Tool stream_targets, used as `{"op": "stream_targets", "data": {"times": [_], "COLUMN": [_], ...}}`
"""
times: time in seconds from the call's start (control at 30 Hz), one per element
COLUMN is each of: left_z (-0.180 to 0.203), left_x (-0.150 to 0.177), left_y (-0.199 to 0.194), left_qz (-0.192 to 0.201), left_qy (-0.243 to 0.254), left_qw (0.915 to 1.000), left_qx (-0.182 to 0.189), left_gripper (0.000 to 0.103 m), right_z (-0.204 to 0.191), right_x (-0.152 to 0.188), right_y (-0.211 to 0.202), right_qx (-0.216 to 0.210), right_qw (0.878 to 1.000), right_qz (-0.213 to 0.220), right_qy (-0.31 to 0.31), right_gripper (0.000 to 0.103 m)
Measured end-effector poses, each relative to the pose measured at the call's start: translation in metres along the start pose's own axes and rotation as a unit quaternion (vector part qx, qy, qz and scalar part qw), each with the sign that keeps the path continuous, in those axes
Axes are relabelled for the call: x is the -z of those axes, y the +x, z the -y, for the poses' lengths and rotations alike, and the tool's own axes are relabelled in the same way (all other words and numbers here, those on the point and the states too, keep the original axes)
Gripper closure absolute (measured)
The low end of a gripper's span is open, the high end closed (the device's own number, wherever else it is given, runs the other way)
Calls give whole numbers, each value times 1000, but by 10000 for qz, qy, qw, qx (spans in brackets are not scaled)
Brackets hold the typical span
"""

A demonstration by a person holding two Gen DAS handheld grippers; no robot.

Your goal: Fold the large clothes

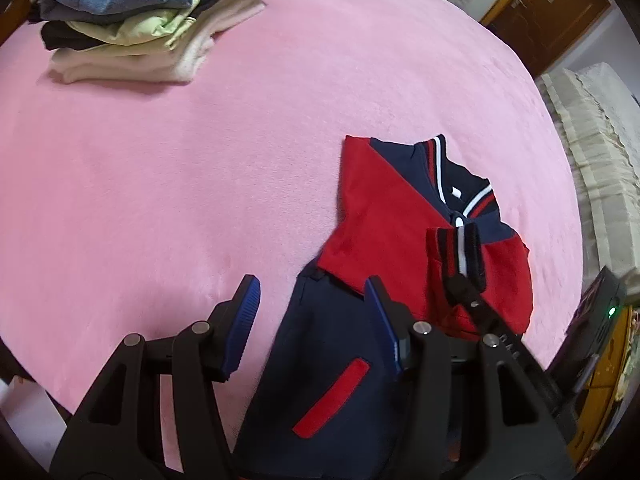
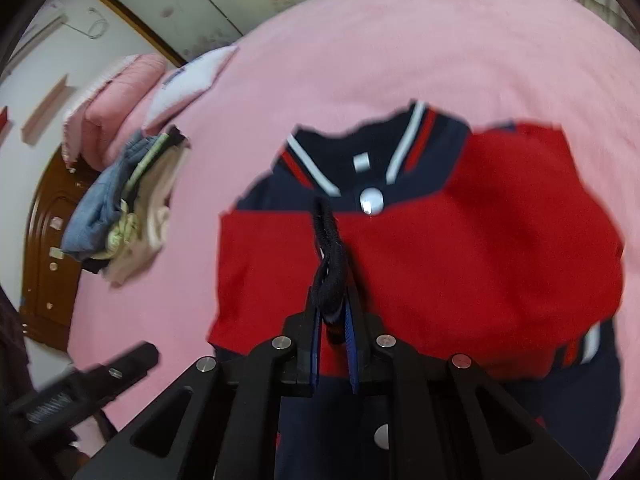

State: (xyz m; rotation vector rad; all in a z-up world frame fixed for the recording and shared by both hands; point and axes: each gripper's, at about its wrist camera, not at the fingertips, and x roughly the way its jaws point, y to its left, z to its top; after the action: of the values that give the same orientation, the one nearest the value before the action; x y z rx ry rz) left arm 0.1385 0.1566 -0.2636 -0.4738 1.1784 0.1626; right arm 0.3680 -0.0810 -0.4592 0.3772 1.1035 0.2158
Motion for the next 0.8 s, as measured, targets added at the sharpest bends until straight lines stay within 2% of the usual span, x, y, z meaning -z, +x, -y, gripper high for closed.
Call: {"op": "stream_targets", "data": {"times": [0.03,0.07,0.13,0.2,0.3,0.33,0.37,0.47,0.6,0.8], "left_z": [-1,-1,0,3,9,11,15,29,52,75], "left_x": [-1,-2,-2,-2,-2,-2,-1,3,7,5], "left_y": [2,3,6,10,19,22,25,33,49,74], "left_qz": [-46,-81,-128,-235,-452,-509,-543,-615,-733,-844], "left_qy": [54,106,200,316,430,466,512,722,1056,948], "left_qw": [10000,9999,9997,9991,9978,9973,9968,9947,9905,9901], "left_qx": [45,79,113,161,228,257,286,393,484,596], "left_gripper": [52,52,52,52,48,47,47,46,45,45], "right_z": [1,-2,-7,0,5,4,7,11,27,55], "right_x": [9,21,28,35,26,6,5,-8,-12,-5], "right_y": [0,0,-1,-9,-19,-24,-30,-51,-80,-106], "right_qx": [-40,-82,-70,-30,-114,-122,-169,-281,-224,248], "right_qw": [9999,9998,9994,9989,9989,9988,9986,9978,9968,9966], "right_qz": [81,139,296,431,426,426,454,550,686,643], "right_qy": [53,86,159,176,168,186,210,251,358,460], "right_gripper": [86,75,63,62,57,52,47,44,43,43]}}
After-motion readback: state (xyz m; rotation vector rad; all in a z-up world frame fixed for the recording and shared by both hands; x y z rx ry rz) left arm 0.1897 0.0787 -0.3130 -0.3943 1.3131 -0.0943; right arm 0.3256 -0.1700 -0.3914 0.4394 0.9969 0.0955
